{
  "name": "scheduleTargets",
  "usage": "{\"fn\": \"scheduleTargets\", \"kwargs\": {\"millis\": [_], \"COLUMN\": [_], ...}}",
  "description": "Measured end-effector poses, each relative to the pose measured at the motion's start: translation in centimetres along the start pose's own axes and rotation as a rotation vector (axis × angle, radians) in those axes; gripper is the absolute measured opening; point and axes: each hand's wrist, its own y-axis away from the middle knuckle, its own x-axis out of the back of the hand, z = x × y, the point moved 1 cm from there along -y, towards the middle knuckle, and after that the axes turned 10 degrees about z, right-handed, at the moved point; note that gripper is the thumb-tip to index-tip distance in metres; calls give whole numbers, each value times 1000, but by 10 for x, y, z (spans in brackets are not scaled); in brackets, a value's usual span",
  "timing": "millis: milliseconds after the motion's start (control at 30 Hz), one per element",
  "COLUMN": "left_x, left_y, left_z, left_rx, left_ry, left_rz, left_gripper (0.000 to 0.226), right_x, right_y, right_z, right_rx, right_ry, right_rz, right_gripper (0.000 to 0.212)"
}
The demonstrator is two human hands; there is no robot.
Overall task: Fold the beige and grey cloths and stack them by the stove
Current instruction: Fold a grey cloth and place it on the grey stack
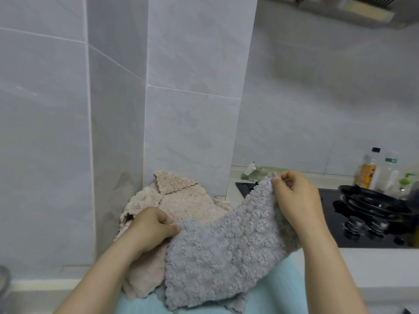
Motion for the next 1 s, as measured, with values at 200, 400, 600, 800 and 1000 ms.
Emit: {"fn": "scheduleTargets", "kwargs": {"millis": [200,400,600,800,1000], "left_x": [18,27,33,31,25], "left_y": [-5,-3,-1,10,14], "left_z": [21,25,29,43,55], "left_rx": [15,3,-50,-206,-224], "left_ry": [339,523,541,303,409], "left_rz": [217,373,427,651,526], "left_gripper": [26,46,60,16,22], "right_x": [4,5,3,2,1], "right_y": [-5,-5,-1,3,11], "right_z": [7,7,7,-5,-33], "right_rx": [-52,-91,-82,-104,-102], "right_ry": [-102,-169,-125,-213,-384], "right_rz": [178,195,212,247,-7], "right_gripper": [19,16,14,16,14]}}
